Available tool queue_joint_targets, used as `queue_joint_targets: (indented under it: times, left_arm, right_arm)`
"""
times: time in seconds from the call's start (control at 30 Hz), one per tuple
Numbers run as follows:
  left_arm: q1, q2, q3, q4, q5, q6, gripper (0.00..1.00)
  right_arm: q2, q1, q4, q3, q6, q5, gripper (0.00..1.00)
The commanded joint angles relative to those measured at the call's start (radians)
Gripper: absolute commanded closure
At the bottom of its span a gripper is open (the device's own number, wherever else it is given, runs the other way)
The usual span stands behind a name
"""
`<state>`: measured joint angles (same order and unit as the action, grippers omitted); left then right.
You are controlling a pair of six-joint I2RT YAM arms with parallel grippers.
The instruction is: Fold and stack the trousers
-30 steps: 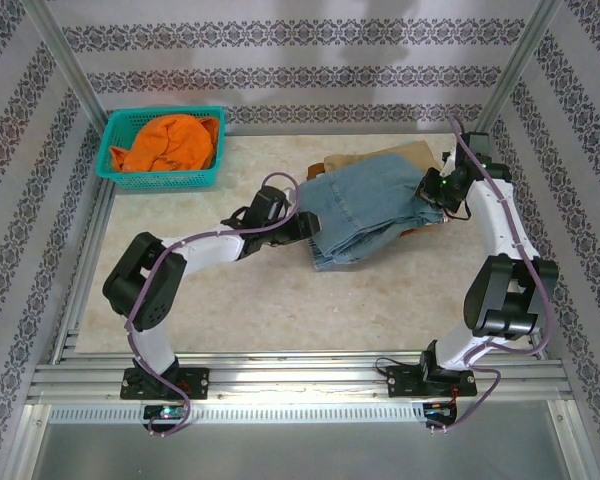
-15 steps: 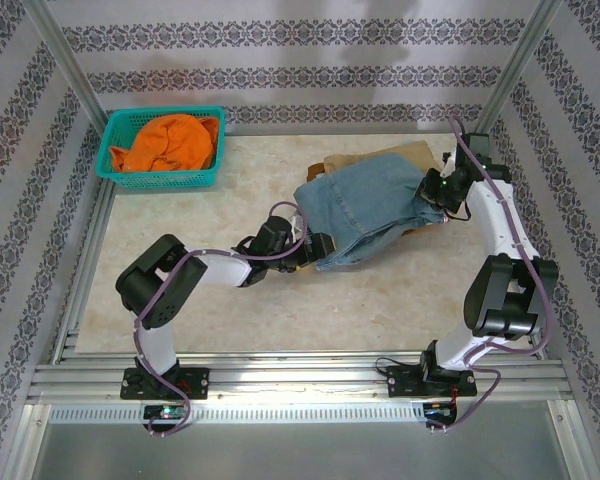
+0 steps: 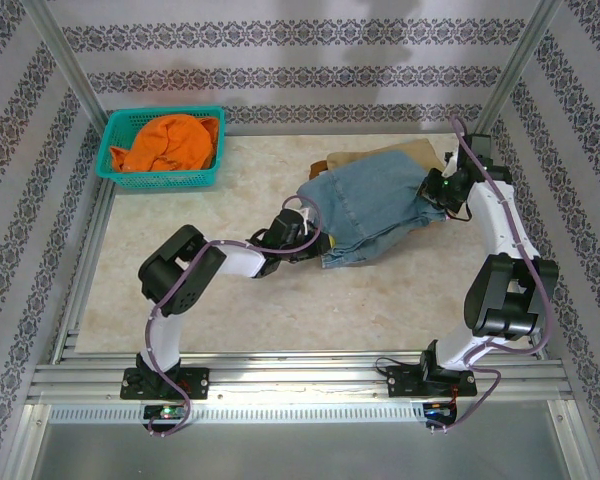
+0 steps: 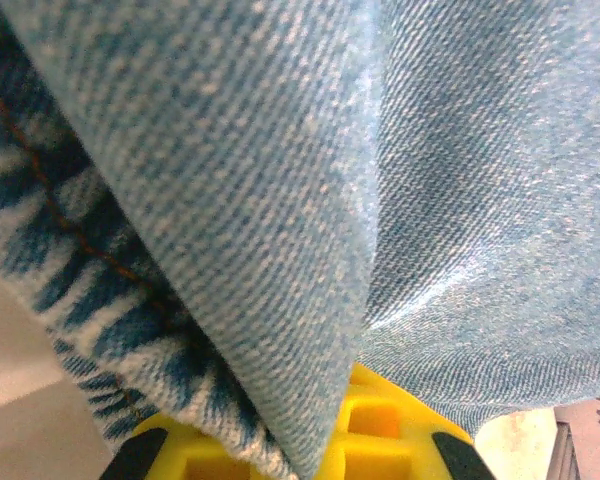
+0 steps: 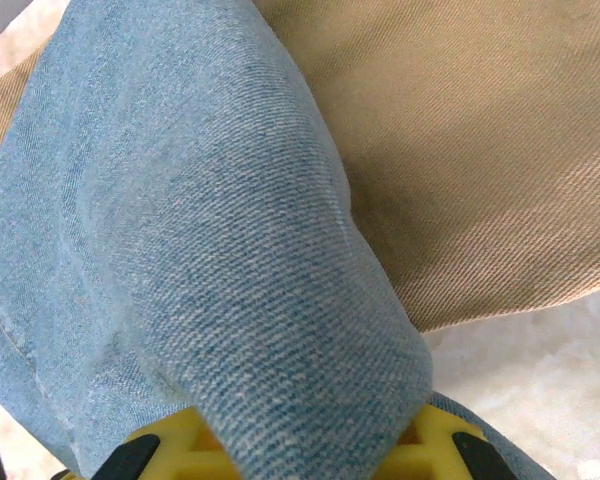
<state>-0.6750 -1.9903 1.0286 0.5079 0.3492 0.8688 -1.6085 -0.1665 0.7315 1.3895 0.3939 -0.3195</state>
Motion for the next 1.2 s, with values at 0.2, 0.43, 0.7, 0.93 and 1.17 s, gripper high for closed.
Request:
queue_joint_targets:
  times: [0.2, 0.43, 0.7, 0.93, 1.17]
  left_arm:
    - [0.015, 0.336, 0.152, -0.384, -0.199, -0.25, 1.0]
    - [0.084, 0.387, 0.177, -0.414, -0.185, -0.242, 1.0]
    - [0.169, 0.369, 0.22, -0.395, -0.176, -0.257, 1.0]
    - [0.214, 0.358, 0.351, -0.459, -0.161, -0.275, 1.0]
    - [0.244, 0.361, 0.459, -0.522, -0.138, -0.287, 1.0]
  right_arm:
    - [0.083, 0.061, -0.028, 0.099, 0.034, 0.023, 1.0]
    - [0.032, 0.183, 0.031, 0.281, 0.017, 0.078, 1.0]
    - [-0.153, 0.202, 0.076, 0.532, -0.016, 0.141, 1.0]
    - [-0.297, 0.237, 0.148, 0.796, -0.008, 0.091, 1.0]
    - [-0.378, 0.288, 0.181, 0.991, 0.017, 0.067, 1.0]
